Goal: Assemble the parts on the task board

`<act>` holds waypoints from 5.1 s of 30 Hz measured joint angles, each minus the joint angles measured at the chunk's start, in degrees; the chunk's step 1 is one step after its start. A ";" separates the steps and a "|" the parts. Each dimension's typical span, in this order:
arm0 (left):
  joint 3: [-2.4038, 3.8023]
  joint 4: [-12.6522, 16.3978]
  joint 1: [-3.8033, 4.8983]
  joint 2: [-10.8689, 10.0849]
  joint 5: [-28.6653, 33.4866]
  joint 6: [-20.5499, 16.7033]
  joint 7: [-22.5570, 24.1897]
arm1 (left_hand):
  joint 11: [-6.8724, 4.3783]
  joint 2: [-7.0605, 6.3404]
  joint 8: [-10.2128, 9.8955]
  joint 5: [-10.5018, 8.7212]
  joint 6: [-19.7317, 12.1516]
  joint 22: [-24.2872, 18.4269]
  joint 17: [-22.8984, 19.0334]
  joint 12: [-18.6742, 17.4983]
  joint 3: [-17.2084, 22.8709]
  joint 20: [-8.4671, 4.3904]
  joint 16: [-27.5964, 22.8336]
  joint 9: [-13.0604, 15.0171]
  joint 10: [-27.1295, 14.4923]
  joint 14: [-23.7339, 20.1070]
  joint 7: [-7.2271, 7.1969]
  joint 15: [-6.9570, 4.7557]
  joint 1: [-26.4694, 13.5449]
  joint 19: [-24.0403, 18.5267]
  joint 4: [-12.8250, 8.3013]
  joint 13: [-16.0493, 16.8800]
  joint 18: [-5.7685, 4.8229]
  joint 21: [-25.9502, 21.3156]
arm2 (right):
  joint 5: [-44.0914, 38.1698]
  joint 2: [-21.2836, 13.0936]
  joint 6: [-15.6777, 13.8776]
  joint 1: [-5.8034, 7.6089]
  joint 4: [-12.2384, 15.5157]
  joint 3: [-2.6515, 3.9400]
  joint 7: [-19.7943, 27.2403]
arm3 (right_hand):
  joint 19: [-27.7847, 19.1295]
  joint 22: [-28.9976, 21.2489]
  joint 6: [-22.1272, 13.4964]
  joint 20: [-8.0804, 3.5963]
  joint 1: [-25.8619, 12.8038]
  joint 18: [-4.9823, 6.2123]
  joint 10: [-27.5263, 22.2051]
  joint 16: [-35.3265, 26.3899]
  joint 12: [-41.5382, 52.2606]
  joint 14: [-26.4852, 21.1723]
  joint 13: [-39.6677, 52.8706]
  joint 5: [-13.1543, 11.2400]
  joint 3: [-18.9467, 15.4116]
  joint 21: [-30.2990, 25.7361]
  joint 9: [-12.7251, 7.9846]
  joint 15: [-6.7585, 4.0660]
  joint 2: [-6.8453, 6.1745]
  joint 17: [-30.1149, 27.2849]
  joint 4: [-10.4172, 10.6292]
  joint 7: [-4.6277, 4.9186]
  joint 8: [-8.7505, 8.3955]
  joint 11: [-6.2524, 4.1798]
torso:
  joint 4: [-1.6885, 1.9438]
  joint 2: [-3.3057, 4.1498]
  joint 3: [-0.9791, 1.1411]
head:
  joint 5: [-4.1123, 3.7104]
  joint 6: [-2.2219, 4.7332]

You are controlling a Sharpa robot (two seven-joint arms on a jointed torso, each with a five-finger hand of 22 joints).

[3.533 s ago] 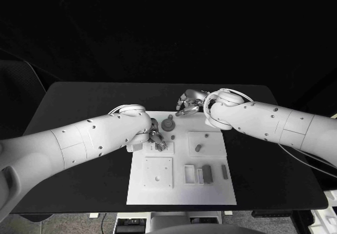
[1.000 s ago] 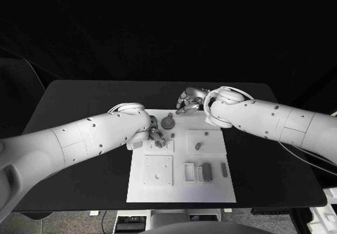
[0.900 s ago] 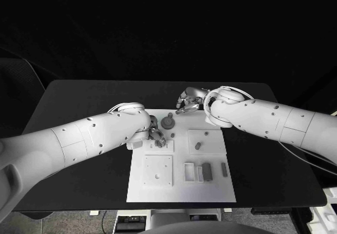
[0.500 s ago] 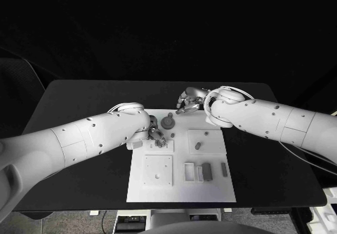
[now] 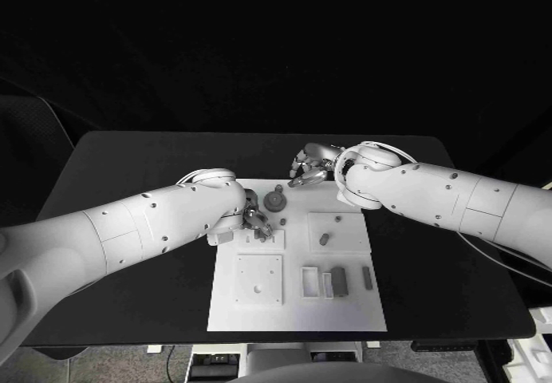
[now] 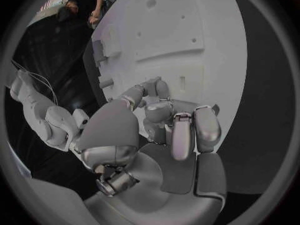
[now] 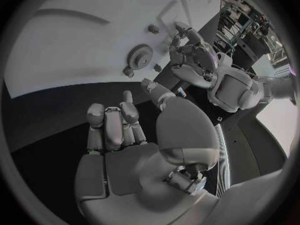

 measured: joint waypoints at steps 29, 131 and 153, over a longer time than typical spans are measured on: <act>-0.03 0.18 -0.14 -0.05 2.03 -0.58 0.73 | 0.00 -1.24 1.15 2.58 0.00 0.12 -0.13 0.28 0.89 -0.44 0.00 0.35 0.00 0.02 0.00 0.00 1.94 -0.04 -1.13 -0.51 0.02 0.00 | 0.00 0.05 0.09 0.00 -0.04 0.00 -0.03 | 0.00 0.01 -0.16 0.00 0.00 0.00 -0.11 0.00 0.00 -0.11 -0.01 0.00 0.00 0.00 -0.04 -0.11 0.00 -0.02 0.00 0.16 0.00 0.10 | 0.01 -0.01 -0.04 | -0.03 -0.07; -0.08 8.40 -1.77 -4.24 -9.64 -11.18 1.38 | 0.00 -2.91 2.65 7.89 0.00 0.54 0.08 1.12 1.90 -0.43 0.66 0.92 0.00 -0.23 0.00 0.04 3.61 0.20 -0.16 -0.64 -0.46 0.00 | 0.00 -0.30 0.53 0.00 0.22 0.00 -0.12 | 0.00 -0.04 -0.15 0.00 -0.23 -0.34 -0.12 0.00 0.00 -0.07 -0.08 0.00 0.15 0.00 -0.06 -0.07 -0.23 -0.02 0.16 0.15 0.00 0.12 | 0.02 -0.02 -0.03 | 0.21 -0.96; -0.05 8.42 -1.84 -4.69 -9.36 -10.53 1.33 | 0.00 -2.83 2.65 8.12 0.00 0.52 0.07 1.12 1.99 -0.50 0.66 0.89 0.00 -0.29 0.00 0.09 3.53 0.29 -0.08 -0.63 -0.48 0.00 | -0.01 -0.28 0.60 0.00 0.15 0.00 -0.13 | 0.00 -0.03 -0.07 0.00 -0.23 -0.35 0.02 0.00 0.00 0.01 -0.07 0.00 0.15 0.00 -0.06 0.00 -0.23 -0.01 0.16 0.08 0.00 -0.02 | 0.02 -0.02 -0.07 | 0.34 -1.09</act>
